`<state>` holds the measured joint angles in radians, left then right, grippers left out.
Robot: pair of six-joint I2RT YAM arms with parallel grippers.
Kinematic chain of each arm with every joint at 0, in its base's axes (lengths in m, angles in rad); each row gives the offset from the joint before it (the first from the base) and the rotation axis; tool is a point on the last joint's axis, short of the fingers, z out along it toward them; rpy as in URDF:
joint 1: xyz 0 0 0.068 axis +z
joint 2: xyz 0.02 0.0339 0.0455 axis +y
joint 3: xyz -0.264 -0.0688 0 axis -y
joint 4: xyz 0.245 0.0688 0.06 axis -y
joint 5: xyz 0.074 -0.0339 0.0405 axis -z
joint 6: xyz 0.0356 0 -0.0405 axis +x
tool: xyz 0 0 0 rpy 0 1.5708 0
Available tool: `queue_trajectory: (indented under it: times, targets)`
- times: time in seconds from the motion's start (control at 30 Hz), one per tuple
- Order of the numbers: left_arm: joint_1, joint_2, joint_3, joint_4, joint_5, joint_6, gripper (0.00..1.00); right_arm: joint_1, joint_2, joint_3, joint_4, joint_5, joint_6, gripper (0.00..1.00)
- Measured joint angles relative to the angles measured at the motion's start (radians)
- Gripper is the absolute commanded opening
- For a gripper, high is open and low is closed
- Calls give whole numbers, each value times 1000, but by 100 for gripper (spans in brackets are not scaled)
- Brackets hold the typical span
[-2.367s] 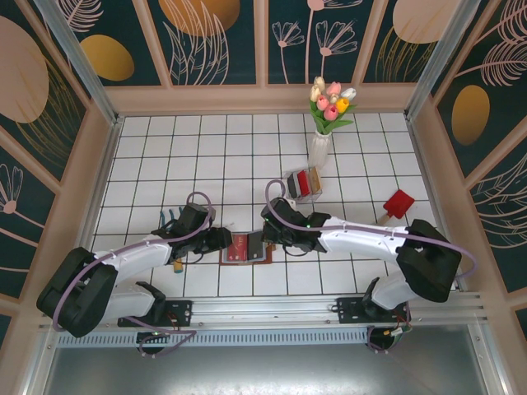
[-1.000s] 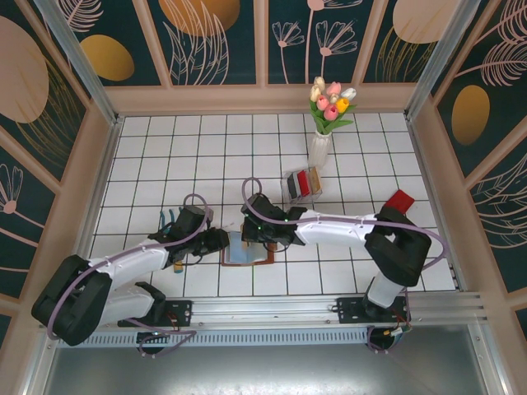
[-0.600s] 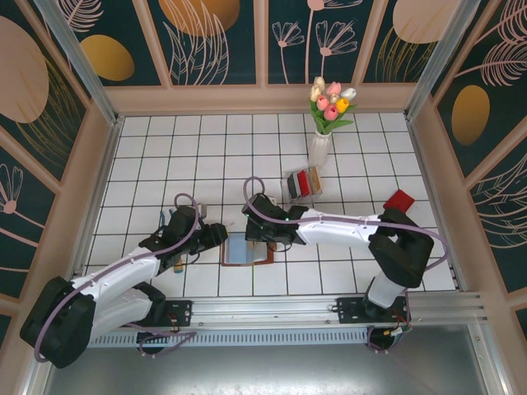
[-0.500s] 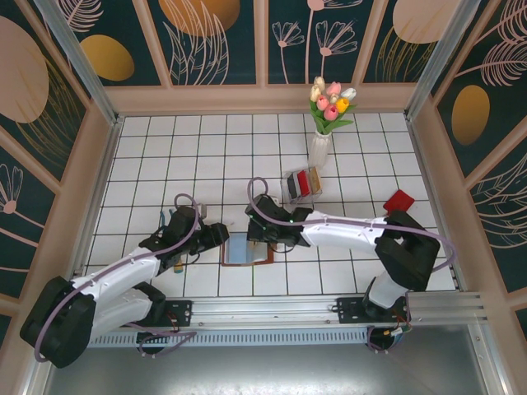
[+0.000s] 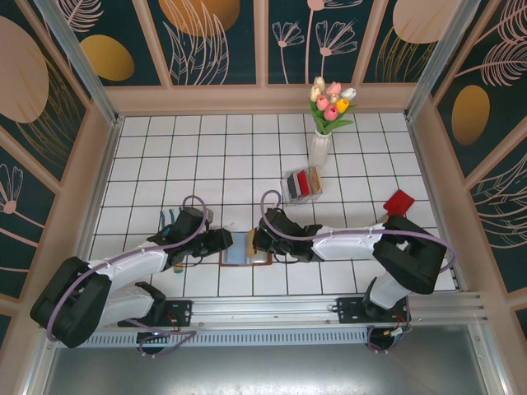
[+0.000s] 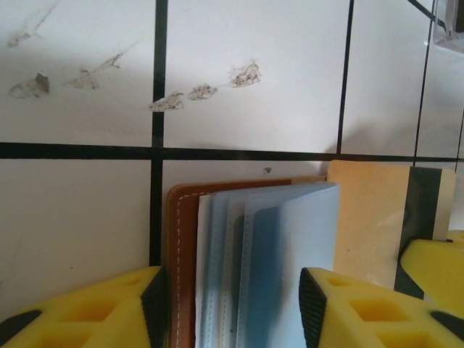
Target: Put the credit cards into the card holder
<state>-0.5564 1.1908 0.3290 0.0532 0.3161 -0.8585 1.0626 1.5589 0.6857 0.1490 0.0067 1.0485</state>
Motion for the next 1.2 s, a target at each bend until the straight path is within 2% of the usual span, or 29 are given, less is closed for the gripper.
queue_trajectory:
  times: [0.2,0.47,0.8,1.2]
  targets:
    - [0,8,-9,0,-3,10,32,-3,-6,-51,96,-10,36,0]
    - [0,25,-10,7,-6,10,31,-3,-12,-80,148,-14,64,0]
    - [0,26,-15,22,-2,8,29,-1,-65,-89,133,-8,68,0]
    - [0,26,-18,26,-2,1,29,0,-7,-89,170,-17,76,0]
